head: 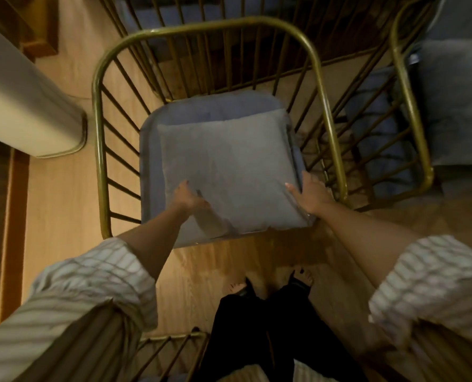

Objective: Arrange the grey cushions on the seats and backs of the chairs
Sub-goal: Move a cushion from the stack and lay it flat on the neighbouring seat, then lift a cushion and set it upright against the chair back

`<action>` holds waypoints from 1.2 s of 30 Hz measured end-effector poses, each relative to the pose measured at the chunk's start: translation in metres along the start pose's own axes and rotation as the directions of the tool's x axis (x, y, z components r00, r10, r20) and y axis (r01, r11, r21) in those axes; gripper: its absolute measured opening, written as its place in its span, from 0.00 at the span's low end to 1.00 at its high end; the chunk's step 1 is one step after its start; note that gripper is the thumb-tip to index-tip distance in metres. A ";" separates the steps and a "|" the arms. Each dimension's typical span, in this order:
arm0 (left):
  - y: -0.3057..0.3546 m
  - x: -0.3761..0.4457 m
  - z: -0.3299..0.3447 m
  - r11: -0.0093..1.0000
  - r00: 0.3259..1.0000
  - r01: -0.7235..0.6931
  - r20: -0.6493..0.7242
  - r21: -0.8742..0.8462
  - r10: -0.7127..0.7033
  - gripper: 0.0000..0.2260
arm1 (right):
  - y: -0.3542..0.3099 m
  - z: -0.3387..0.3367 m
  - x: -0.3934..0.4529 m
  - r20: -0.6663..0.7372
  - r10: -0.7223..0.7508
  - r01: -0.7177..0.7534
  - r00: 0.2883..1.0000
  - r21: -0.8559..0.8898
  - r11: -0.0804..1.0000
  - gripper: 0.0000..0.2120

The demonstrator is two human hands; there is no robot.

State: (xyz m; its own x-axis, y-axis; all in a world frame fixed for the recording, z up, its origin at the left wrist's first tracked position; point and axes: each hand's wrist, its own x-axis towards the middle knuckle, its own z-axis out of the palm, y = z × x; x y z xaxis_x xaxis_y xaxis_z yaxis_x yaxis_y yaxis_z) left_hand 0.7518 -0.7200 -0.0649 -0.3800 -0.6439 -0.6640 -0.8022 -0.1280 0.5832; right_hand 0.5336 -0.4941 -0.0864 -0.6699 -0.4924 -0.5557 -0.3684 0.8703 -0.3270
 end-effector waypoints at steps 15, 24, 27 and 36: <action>0.210 -0.078 0.088 0.868 0.890 -0.445 0.220 0.219 0.400 0.36 | 0.089 -0.152 -0.060 -0.220 0.184 -0.164 0.958 0.109 0.980 0.43; 0.314 -0.108 0.208 0.825 0.850 -0.502 0.324 0.260 0.415 0.34 | 0.217 -0.251 -0.062 -0.291 0.292 -0.182 0.911 0.353 0.918 0.43; 0.347 -0.122 0.257 0.801 0.835 -0.530 0.337 0.277 0.435 0.37 | 0.277 -0.279 -0.053 -0.305 0.301 -0.158 0.904 0.414 0.896 0.43; 0.424 -0.137 0.421 0.773 0.753 -0.616 0.401 0.150 0.522 0.31 | 0.417 -0.362 -0.057 -0.318 0.381 -0.155 0.868 0.556 0.817 0.33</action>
State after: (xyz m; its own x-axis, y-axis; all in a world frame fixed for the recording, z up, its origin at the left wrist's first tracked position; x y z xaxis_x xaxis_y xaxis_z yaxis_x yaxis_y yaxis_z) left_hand 0.2703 -0.3686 0.0767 -0.8896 -0.2494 -0.3825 -0.4549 0.4112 0.7899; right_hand 0.1846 -0.0978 0.0851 -0.9270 -0.0909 -0.3639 0.1614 0.7791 -0.6058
